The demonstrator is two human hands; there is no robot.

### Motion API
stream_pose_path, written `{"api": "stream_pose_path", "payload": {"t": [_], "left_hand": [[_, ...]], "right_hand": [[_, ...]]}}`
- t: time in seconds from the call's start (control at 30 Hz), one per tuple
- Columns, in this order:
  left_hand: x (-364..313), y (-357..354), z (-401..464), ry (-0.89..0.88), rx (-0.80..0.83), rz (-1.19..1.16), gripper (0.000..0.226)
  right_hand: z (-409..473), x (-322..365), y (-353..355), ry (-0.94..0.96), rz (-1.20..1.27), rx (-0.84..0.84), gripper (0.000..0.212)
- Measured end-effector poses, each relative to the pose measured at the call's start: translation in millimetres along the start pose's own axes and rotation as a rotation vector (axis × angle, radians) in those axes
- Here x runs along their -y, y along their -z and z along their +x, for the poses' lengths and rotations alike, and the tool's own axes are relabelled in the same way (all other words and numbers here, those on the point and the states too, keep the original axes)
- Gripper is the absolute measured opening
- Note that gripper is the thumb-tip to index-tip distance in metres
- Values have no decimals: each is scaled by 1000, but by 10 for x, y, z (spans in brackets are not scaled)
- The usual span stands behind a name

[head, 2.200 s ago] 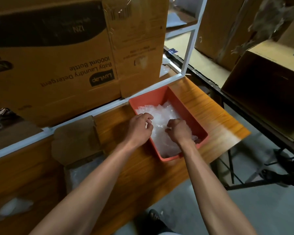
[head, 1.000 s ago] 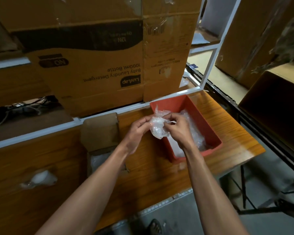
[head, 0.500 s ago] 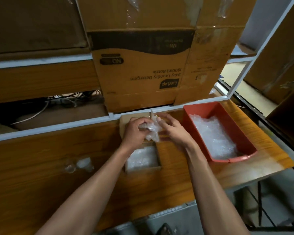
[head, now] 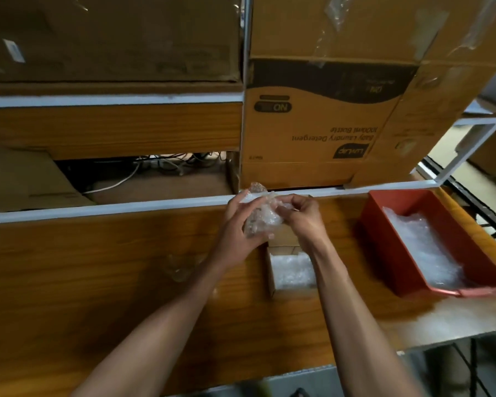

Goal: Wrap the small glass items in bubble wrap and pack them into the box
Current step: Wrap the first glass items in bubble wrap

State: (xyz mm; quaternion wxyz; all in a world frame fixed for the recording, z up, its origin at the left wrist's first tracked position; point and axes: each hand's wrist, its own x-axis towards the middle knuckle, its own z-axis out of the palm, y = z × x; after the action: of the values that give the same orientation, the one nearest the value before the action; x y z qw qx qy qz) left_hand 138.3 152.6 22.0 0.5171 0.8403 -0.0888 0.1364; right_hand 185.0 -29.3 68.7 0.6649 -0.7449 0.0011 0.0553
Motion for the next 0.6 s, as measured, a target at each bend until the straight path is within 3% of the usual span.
{"api": "stream_pose_path", "payload": {"t": [0.07, 0.2, 0.27, 0.43, 0.53, 0.6], "left_hand": [[-1, 102, -16, 83, 18, -133, 74], [-46, 266, -26, 337, 26, -629, 53], [-18, 310, -27, 383, -22, -720, 48], [12, 394, 11, 363, -137, -538, 36], [-31, 385, 21, 264, -147, -351, 32], [-37, 354, 18, 188, -141, -209, 42]], "right_hand": [[-39, 33, -147, 44, -11, -8, 16], [-132, 67, -363, 130, 17, -37, 14], [-182, 66, -422, 161, 8, -25, 15], [-219, -34, -499, 173, -93, -15, 14], [-210, -59, -530, 190, -87, -3, 28], [-199, -57, -527, 190, -102, 28, 42]]}}
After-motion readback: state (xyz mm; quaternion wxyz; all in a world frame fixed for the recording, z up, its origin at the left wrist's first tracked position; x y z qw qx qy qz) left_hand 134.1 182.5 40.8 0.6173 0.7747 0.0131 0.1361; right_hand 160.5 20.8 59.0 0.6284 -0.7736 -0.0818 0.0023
